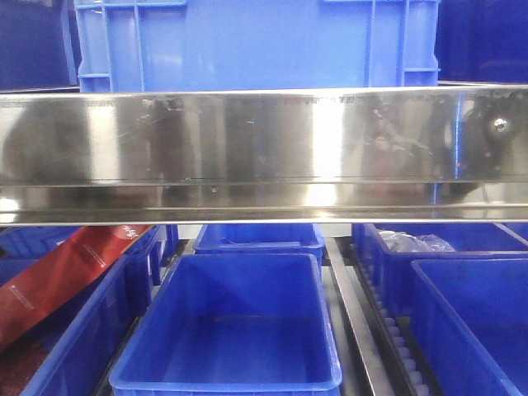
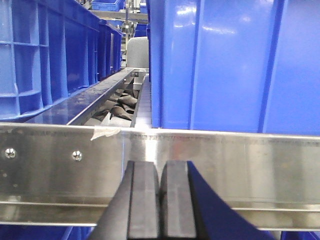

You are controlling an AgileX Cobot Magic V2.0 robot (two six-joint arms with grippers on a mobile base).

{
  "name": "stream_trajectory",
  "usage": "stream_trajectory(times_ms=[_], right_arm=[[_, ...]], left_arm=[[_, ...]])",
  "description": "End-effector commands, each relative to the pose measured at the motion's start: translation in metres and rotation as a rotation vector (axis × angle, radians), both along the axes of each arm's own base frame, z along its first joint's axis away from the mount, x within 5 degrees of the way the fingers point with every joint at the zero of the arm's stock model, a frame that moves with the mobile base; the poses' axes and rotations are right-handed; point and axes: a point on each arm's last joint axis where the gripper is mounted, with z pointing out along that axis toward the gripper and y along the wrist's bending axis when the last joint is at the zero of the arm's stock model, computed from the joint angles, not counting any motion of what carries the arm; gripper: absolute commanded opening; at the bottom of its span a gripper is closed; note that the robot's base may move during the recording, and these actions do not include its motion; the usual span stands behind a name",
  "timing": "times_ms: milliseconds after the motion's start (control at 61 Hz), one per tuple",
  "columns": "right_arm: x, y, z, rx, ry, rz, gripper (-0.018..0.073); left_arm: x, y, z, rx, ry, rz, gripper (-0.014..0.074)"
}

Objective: Place cylindrical capacitor in blue bin on shelf

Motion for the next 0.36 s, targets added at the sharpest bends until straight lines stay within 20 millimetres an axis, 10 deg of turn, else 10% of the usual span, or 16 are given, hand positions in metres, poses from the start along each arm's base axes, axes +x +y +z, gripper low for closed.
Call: stream_trajectory(times_ms=[0, 344], right_arm=[[-0.0003, -0.0007, 0.0023, -0.015, -0.032, -0.011, -0.0154], [-0.0003, -0.0007, 0.0023, -0.015, -0.032, -0.011, -0.0154]], left_arm=[[-0.0006, -0.0003, 0.003, -0.007, -0.027, -0.007, -0.0093], [-0.0006, -0.0003, 0.003, -0.007, -0.027, -0.007, -0.0093]])
